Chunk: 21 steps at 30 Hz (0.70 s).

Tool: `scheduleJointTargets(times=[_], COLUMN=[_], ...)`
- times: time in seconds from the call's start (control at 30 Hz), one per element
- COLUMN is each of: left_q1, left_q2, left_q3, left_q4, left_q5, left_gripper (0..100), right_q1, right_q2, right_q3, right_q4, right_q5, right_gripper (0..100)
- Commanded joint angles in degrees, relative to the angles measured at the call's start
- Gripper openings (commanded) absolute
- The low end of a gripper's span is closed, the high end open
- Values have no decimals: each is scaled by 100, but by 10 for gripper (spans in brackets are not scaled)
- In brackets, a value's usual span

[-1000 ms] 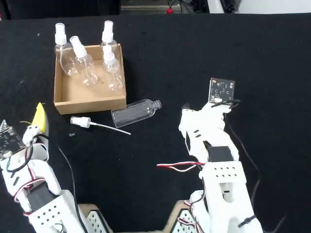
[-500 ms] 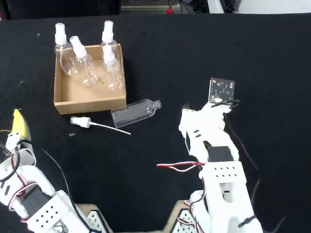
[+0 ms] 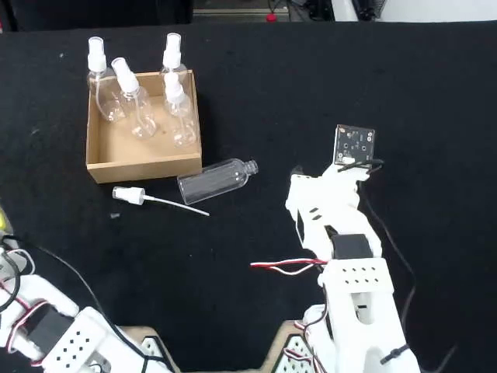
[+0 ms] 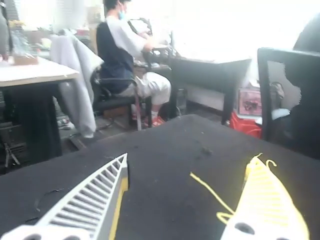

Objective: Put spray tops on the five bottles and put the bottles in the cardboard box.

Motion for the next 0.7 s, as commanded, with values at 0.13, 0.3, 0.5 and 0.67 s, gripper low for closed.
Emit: scheduleJointTargets(times=[0.13, 0.3, 0.5, 0.67], left_q1=[-163, -163, -110, 426], left_q2=[-88, -88, -88, -88], left_q3=[127, 127, 127, 127], left_q4=[-176, -158, -62, 519], left_q5=[0, 35, 0, -246], left_gripper=[346, 289, 200, 201], right_q1=[88, 88, 88, 97], right_q2=[-189, -189, -189, -189], right_q3=[-31, -31, -31, -40], right_q4=[-211, -211, -211, -211], right_q5=[-18, -18, -18, -18], right_gripper=[223, 223, 224, 224])
